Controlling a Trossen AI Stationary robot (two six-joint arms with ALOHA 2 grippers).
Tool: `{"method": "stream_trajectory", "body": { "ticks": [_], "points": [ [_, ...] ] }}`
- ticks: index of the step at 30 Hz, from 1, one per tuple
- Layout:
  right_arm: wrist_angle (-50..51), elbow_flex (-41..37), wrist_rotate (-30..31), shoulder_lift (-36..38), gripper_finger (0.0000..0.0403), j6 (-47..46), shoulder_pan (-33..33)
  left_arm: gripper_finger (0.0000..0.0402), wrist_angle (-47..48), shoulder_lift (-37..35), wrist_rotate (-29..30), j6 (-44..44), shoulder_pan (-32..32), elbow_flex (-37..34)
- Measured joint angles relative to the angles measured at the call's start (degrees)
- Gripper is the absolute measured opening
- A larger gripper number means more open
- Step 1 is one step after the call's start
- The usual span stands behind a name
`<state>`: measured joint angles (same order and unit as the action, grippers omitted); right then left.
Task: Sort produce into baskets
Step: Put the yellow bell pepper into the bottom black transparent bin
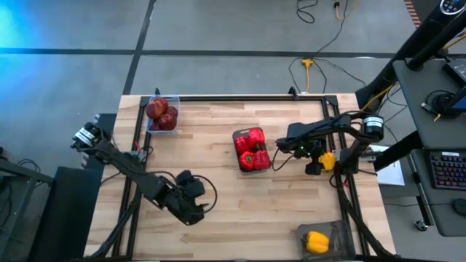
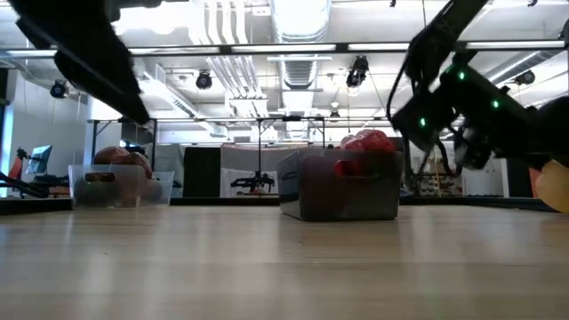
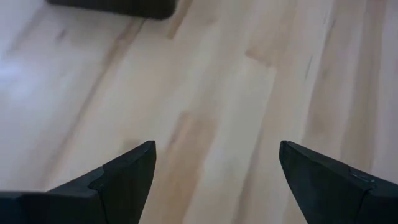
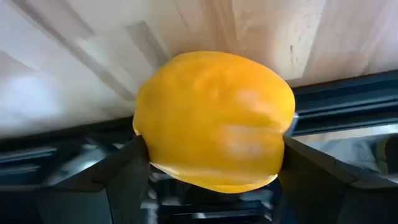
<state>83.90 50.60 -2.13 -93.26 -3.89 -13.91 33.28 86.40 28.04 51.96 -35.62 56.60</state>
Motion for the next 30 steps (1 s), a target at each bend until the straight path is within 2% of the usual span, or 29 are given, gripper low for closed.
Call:
{"method": "stream_trajectory", "body": {
  "ticks": [5,8,10,14,18,20,23,24,27,30],
  "points": [
    [5.2,3.5,-7.4,7.7,0.0294,-8.7,4.8,0.0323,10.5,-6.9,-0.6,-3.8,0.0,0.0],
    [5.1,6.6,-16.3,13.6,0.0294,-19.3,11.3,0.0323,16.0,-11.2,-0.6,-6.1,0.0,-0.1],
    [4.6,9.5,-22.0,16.5,0.0294,-28.0,17.8,0.0323,18.1,-13.8,-0.5,-7.4,0.1,-0.1],
    [-0.7,15.8,-27.7,18.8,0.0294,-46.0,34.7,0.0323,18.4,-17.5,-0.1,-10.6,0.1,-0.1],
    [-9.2,20.4,-28.4,17.2,0.0292,-62.6,50.2,0.0323,18.2,-19.1,0.9,-17.6,0.1,-0.1],
    [-10.3,21.2,-28.3,14.8,0.029,-67.9,55.9,0.0323,18.2,-19.4,5.7,-18.9,0.6,-0.1],
    [-10.2,21.6,-29.2,10.5,0.029,-70.0,61.6,0.0323,18.0,-19.5,16.3,-16.9,1.1,-0.1],
    [-11.3,21.7,-30.1,9.1,0.0291,-69.7,62.7,0.0323,17.9,-19.7,18.2,-14.5,1.2,0.0],
    [-15.1,22.1,-33.8,4.4,0.0306,-66.3,64.3,0.0323,17.7,-20.3,19.2,-11.8,1.0,0.5],
    [-15.8,22.5,-35.8,-0.2,0.0326,-61.2,64.6,0.0323,18.2,-21.6,17.7,-11.7,1.0,0.5]
  ]
}}
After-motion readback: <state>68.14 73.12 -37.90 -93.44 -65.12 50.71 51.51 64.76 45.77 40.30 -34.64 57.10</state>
